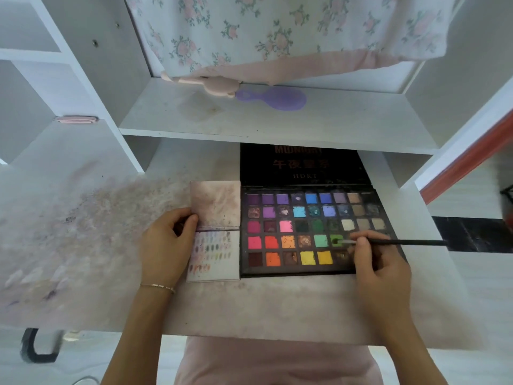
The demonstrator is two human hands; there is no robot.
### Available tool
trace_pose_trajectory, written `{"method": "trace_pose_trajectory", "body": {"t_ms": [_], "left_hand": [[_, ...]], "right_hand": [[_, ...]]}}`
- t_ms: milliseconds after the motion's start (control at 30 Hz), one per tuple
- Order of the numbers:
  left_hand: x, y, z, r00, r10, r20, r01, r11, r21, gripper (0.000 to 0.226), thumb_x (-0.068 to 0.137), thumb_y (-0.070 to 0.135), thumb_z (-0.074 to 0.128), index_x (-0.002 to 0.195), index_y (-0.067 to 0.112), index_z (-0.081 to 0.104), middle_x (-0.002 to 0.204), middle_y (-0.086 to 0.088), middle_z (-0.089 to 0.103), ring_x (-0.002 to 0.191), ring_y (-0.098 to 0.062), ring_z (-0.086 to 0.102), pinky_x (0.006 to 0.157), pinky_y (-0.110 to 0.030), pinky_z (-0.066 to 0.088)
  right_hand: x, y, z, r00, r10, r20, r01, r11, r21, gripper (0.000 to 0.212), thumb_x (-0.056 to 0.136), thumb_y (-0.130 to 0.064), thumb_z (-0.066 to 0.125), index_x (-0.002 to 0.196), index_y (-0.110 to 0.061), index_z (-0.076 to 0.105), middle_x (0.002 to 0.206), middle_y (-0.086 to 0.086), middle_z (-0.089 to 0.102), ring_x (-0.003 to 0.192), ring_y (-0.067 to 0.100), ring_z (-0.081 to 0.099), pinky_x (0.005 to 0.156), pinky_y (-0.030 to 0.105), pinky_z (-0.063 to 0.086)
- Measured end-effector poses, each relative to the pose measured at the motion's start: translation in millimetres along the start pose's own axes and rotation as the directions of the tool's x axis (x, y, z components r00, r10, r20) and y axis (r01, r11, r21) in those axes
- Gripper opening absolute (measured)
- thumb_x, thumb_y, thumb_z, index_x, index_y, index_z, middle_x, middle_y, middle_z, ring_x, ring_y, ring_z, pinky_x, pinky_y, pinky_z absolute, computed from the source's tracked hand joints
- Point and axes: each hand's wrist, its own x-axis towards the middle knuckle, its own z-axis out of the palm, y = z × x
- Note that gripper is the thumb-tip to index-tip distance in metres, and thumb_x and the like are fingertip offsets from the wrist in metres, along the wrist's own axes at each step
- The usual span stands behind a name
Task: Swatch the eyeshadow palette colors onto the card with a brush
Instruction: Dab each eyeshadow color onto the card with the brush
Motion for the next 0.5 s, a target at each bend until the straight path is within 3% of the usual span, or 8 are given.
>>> {"method": "trace_pose_trajectory", "body": {"t_ms": [100,233,367,500], "left_hand": [[-0.7,-0.3,0.4,1.000,0.013,0.011,-0.013,1.000,0.001,0.016,0.085,0.016,0.059,0.097,0.015,0.069,0.089,0.007,0.063,0.076,-0.008,0.052,0.061,-0.011,0.031],[-1.8,-0.4,0.8,0.999,0.035,0.010,-0.035,0.999,0.005,0.017,0.085,0.015,0.059,0.099,0.015,0.069,0.090,0.007,0.063,0.076,-0.008,0.052,0.061,-0.010,0.030],[-2.6,-0.8,0.2,0.999,0.043,0.007,-0.042,0.999,-0.010,0.017,0.085,0.014,0.059,0.098,0.014,0.069,0.089,0.007,0.063,0.076,-0.009,0.053,0.066,-0.020,0.035],[-2.0,-1.0,0.6,0.999,0.053,0.007,-0.054,0.999,0.010,0.016,0.085,0.015,0.059,0.098,0.015,0.069,0.087,0.011,0.060,0.075,-0.008,0.052,0.062,-0.012,0.033]], "right_hand": [[0.8,5.1,-12.3,0.999,0.014,-0.044,-0.019,0.994,-0.106,0.019,0.085,-0.027,0.037,0.075,-0.038,0.048,0.070,-0.016,0.055,0.076,-0.017,0.053,0.057,-0.001,0.039],[-1.1,6.3,-15.1,0.999,-0.029,-0.016,0.026,0.984,-0.174,0.021,0.084,-0.022,0.038,0.073,-0.039,0.045,0.065,-0.017,0.051,0.074,-0.017,0.053,0.059,-0.001,0.038],[0.0,8.7,-12.9,0.998,-0.052,0.046,0.060,0.982,-0.180,0.016,0.083,-0.021,0.040,0.076,-0.025,0.053,0.065,-0.017,0.053,0.074,-0.014,0.054,0.061,0.002,0.040],[1.1,10.0,-11.7,0.994,-0.062,0.091,0.077,0.981,-0.177,0.017,0.086,-0.018,0.043,0.075,-0.026,0.052,0.065,-0.016,0.053,0.073,-0.013,0.054,0.058,0.000,0.038]]}}
